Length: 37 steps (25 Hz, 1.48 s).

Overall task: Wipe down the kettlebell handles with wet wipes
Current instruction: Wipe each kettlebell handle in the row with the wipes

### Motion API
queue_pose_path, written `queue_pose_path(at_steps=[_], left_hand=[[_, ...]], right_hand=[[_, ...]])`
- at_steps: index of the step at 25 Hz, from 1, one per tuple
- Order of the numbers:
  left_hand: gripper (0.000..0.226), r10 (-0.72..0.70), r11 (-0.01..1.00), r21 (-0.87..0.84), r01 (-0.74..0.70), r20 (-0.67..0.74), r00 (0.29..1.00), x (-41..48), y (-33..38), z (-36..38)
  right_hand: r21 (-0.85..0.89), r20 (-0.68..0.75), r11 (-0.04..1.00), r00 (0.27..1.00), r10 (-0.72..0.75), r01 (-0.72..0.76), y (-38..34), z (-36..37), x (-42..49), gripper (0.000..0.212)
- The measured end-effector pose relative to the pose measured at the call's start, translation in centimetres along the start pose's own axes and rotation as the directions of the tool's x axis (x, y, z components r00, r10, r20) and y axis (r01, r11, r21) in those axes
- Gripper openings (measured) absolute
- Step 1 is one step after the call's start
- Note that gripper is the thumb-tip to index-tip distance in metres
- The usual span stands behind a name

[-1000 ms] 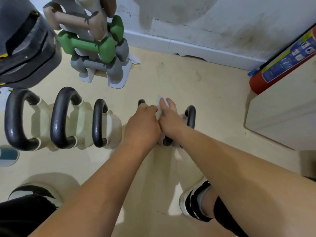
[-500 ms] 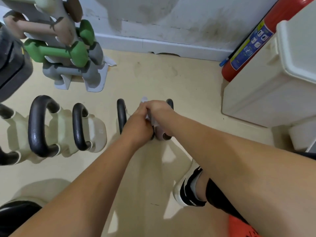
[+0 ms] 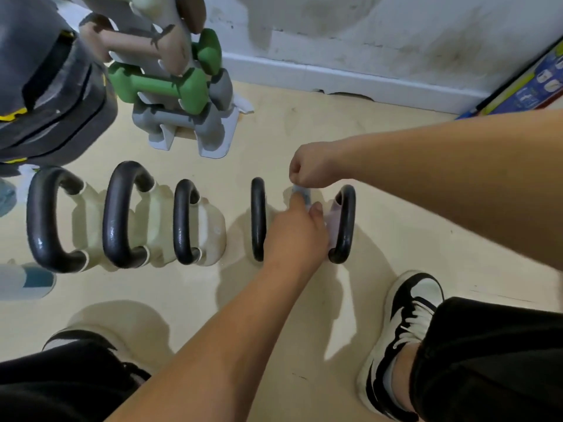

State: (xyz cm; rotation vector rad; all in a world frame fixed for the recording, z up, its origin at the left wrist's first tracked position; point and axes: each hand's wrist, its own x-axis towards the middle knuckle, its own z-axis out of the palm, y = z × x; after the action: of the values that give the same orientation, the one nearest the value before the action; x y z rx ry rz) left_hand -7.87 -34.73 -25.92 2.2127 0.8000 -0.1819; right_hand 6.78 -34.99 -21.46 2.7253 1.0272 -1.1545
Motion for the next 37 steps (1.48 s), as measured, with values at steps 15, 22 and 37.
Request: queue_pose_path(at_steps=[15, 22, 37], left_hand=[[0.048, -0.243, 0.97, -0.029, 0.242, -0.068, 0.968, 6.6, 1.6, 4.0], [0.061, -0.121, 0.965, -0.257, 0.055, -0.252, 0.96, -2.6, -1.0, 7.5], [0.066, -0.041, 0.995, -0.092, 0.026, -0.173, 0.984, -2.7, -3.2, 7.5]], right_hand=[[0.421, 0.111, 0.907, 0.993, -0.047, -0.003, 5.8, 1.0, 4.0, 0.03], [0.415, 0.106, 0.91, 0.994, -0.027, -0.019, 5.9, 1.4, 4.3, 0.034], [0.292, 0.033, 0.945, 0.986, -0.165, 0.148, 5.8, 2.6, 3.1, 0.036]])
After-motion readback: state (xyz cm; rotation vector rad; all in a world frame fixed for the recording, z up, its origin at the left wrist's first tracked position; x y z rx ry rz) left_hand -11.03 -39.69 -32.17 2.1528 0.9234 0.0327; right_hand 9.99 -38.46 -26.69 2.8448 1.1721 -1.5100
